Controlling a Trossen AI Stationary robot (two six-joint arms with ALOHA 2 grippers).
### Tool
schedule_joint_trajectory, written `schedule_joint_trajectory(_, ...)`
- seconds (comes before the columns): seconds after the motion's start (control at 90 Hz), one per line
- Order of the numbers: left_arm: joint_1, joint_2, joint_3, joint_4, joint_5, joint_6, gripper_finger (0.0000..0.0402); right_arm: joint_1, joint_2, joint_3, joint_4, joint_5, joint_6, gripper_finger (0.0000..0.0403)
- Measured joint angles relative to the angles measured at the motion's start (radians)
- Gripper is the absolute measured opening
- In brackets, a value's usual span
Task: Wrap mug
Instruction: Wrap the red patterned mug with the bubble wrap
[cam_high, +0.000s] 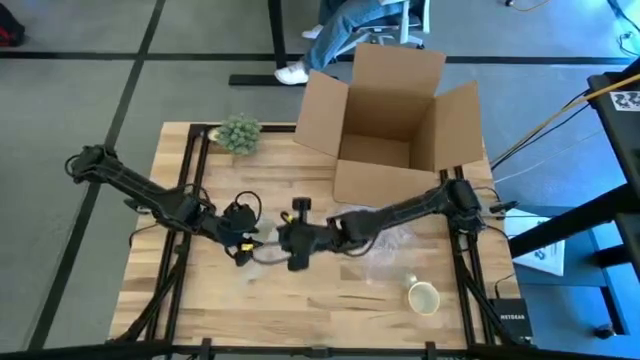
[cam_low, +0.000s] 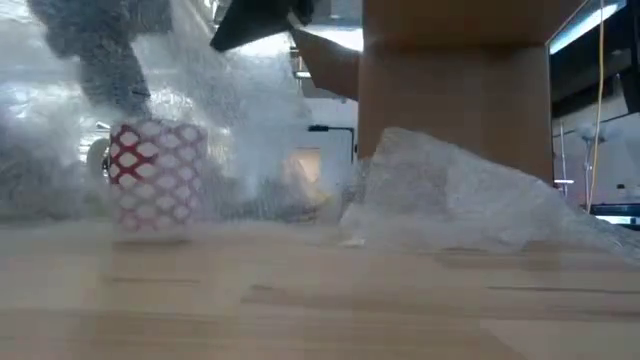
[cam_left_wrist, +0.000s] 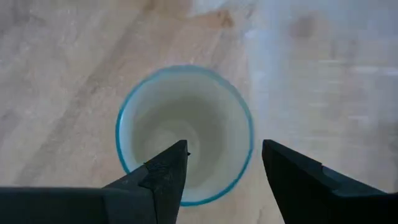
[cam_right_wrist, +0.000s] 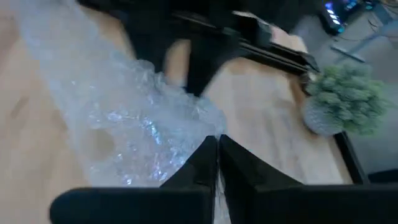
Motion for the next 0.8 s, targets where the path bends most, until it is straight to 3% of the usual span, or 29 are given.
schedule_joint_trajectory(0.156,0.001,-0.08,0.039,-0.01,-0.015,0.05,0.0191,-0.038,0.006,0.0,0.032,-0.041,0.001,0.0)
schedule_joint_trajectory(0.4,0.002,-0.198,0.056,-0.13,-0.177,-0.016,0.0191,-0.066,0.01,-0.015,0.034,-0.053,0.01,0.0)
schedule_joint_trajectory(0.667,0.0,-0.222,0.052,0.141,-0.125,0.108,0.0191,-0.073,0.01,-0.016,0.034,-0.055,0.03,0.0)
schedule_joint_trajectory(0.8,0.01,-0.164,0.019,0.127,-0.13,0.104,0.0191,-0.073,0.01,-0.016,0.029,-0.078,0.031,0.0)
